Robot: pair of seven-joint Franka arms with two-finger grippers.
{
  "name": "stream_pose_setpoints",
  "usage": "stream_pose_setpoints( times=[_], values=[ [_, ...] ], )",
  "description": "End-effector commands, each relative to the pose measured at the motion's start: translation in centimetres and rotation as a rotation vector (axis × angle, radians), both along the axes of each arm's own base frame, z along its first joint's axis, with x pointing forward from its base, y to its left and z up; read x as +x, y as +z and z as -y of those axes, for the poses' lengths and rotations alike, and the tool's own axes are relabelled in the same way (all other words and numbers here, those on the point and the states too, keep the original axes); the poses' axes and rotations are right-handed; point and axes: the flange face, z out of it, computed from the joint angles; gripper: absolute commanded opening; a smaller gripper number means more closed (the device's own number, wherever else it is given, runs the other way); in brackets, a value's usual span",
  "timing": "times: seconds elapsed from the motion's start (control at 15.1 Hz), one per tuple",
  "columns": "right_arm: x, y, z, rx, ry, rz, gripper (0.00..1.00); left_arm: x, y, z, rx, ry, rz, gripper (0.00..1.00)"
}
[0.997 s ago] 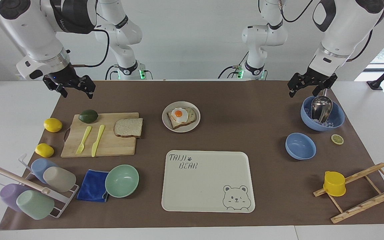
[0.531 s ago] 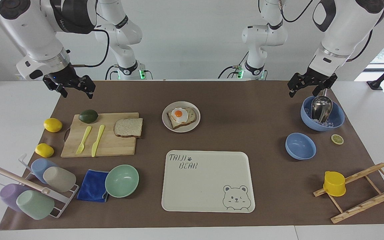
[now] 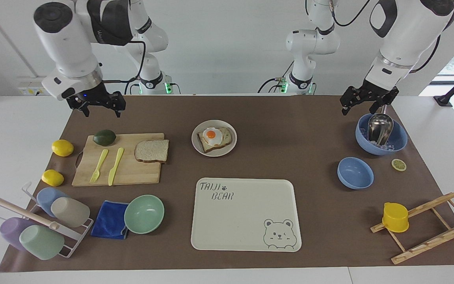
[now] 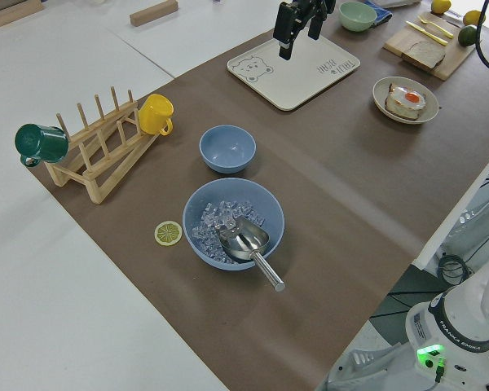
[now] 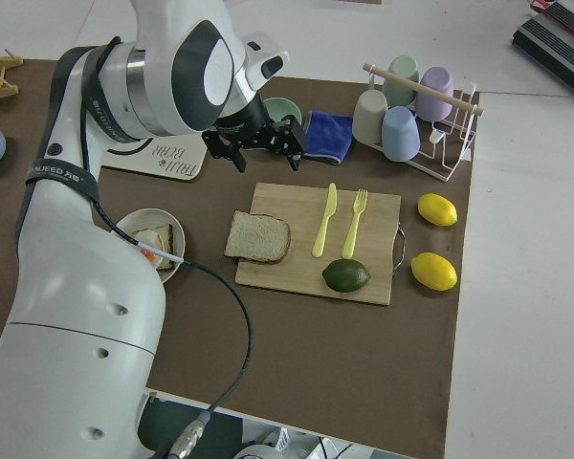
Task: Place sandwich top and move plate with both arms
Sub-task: 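Reach the right gripper to the bread slice on the cutting board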
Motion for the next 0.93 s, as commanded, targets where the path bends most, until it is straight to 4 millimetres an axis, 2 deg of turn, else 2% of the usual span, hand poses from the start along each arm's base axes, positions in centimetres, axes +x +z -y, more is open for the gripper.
stream_pose_setpoints(
  times=[0.0, 0.2, 0.4, 0.66, 0.86],
  values=[
    [0.7, -4.0, -5.1, -0.112, 0.014, -0.043, 1.00, -0.4, 0.6, -0.3, 0.017, 0.000, 0.000, 1.00],
    [1.1, -9.1, -11.5, -0.204, -0.016, -0.042, 1.00, -0.4, 0.6, -0.3, 0.017, 0.000, 0.000, 1.00],
    [0.3, -13.4, -13.1, -0.199, -0.032, -0.015, 1.00, -0.4, 0.6, -0.3, 0.019, 0.000, -0.002, 1.00],
    [-1.2, -19.2, -17.3, -0.240, -0.096, -0.012, 1.00, -0.4, 0.6, -0.3, 0.019, 0.000, 0.000, 1.00],
    [-1.9, -21.7, -17.3, -0.283, -0.059, -0.007, 1.00, -0.4, 0.6, -0.3, 0.018, 0.000, -0.002, 1.00]
  ],
)
